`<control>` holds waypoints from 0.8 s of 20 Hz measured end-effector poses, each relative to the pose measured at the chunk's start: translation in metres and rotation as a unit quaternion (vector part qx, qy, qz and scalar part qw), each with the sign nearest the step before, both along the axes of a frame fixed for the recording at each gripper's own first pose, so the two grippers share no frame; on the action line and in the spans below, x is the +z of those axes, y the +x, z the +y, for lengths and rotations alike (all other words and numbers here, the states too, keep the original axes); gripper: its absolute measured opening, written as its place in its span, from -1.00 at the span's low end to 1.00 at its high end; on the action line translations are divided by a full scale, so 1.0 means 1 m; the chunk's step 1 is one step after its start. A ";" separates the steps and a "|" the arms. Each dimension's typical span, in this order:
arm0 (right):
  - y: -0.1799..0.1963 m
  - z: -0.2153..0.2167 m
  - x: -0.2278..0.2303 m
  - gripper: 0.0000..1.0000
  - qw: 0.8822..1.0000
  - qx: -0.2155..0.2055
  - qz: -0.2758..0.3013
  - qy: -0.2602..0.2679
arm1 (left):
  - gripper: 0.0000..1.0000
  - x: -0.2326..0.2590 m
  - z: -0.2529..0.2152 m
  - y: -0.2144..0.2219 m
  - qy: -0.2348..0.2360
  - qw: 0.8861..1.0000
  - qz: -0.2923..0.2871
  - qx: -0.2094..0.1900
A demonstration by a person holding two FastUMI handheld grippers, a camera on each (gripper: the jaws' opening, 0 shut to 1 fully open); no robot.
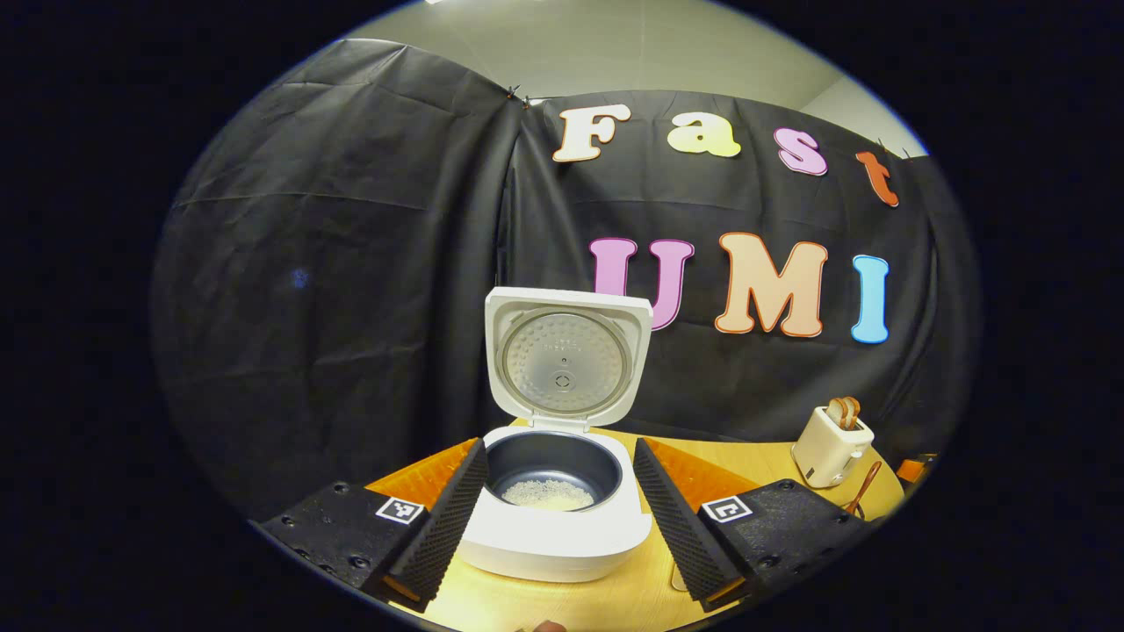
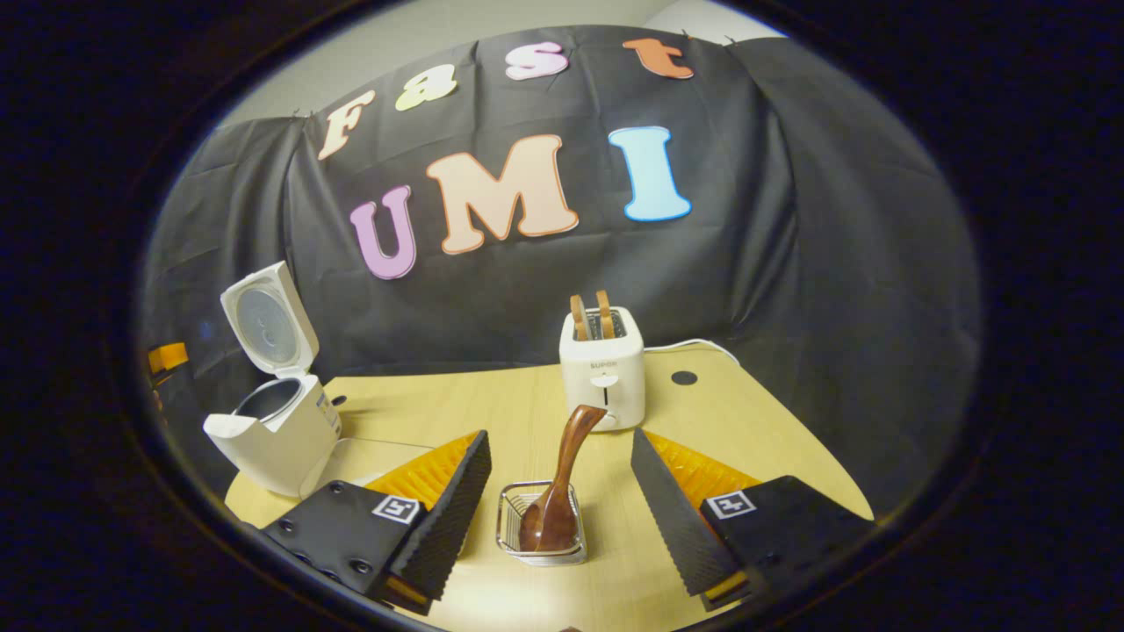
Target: Close the left gripper, press the button to open the rice cooker; take a wooden spoon from the chopstick holder with the right hand, scoop a spoonful of rice and pour it into the rice cooker, then put the wooden spoon back into the chopstick holder.
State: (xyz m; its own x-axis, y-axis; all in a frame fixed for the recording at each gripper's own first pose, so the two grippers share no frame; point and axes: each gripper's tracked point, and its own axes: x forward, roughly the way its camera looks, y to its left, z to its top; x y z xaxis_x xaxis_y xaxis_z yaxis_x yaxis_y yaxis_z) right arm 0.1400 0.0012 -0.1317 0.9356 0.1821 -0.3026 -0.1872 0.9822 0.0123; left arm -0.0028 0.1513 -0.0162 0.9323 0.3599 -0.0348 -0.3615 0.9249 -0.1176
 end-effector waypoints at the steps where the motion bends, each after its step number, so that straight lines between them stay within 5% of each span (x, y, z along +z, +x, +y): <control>1: 0.007 0.001 -0.009 0.99 1.000 0.006 0.011 -0.003 | 0.96 -0.002 -0.001 -0.003 0.001 1.000 0.002 0.004; 10: 0.066 0.019 -0.084 1.00 0.992 0.045 0.121 -0.002 | 0.84 -0.010 -0.001 -0.027 0.026 0.998 0.037 0.043; 16: 0.087 0.027 -0.095 0.28 0.987 0.051 0.150 0.018 | 0.90 -0.014 -0.015 -0.038 0.016 0.998 0.045 0.048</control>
